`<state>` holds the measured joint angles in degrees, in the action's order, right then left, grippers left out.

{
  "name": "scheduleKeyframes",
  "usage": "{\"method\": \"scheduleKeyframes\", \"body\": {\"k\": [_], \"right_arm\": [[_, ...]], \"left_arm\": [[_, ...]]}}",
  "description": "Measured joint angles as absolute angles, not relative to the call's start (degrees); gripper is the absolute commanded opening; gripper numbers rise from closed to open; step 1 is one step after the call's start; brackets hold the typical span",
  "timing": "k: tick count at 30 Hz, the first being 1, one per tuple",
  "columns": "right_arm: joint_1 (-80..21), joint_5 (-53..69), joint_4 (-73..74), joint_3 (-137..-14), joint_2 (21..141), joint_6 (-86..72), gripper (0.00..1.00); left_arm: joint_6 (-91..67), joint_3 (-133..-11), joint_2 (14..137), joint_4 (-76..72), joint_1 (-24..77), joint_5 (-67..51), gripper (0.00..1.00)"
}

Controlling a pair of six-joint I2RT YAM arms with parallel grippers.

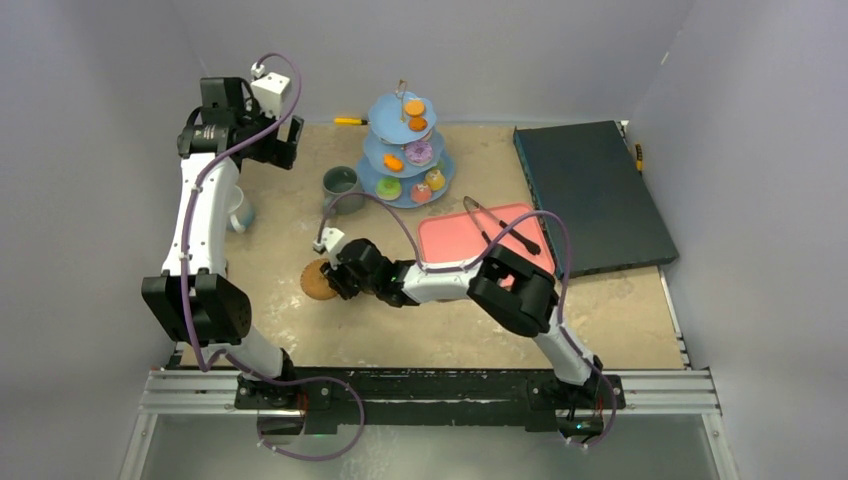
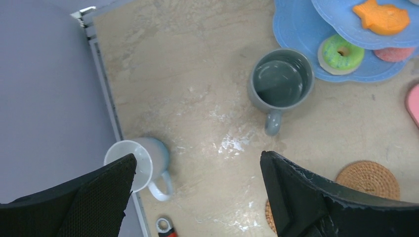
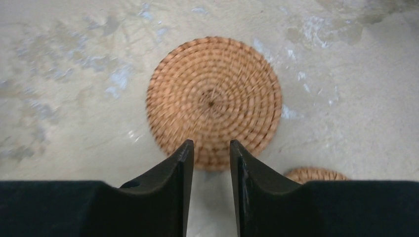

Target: Serve the afternoon tea

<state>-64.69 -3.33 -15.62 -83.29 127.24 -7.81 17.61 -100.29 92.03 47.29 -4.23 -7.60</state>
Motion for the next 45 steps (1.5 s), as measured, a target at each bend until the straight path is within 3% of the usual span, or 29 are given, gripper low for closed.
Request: {"method": "scheduleKeyframes", "body": {"k": [5, 14, 28, 32, 38, 45], "right_arm": [[-64.79, -1.50, -16.19, -77.01, 119.46, -9.15, 0.39], [-62.06, -0.47, -21.96, -68.25, 114.02, -12.95, 0.26], [-61.21, -1.02, -22.04, -56.21, 108.49, -15.49, 0.24], [-60.99, -2.31, -19.86, -57.23, 104.88, -14.94, 0.27], [-60.45, -4.03, -18.96, -60.23, 100.57, -14.11, 0.29], [-59.33, -5.28, -18.76, -60.31, 97.76, -14.09, 0.33]], "left_arm": [[17.58, -99.48, 92.16, 49.28, -4.36, -11.79, 0.93], [15.16, -90.39, 93.36, 44.86, -4.36, -17.02, 0.85], [5.80, -88.60, 104.77, 29.80, -1.56, -20.82, 0.75], [3.81, -89.19, 108.03, 26.06, 0.49, -20.53, 0.66], [3.57, -91.48, 114.06, 23.99, 1.67, -19.33, 0.40], [4.05, -91.81, 116.49, 23.24, 2.00, -17.56, 0.38]]}}
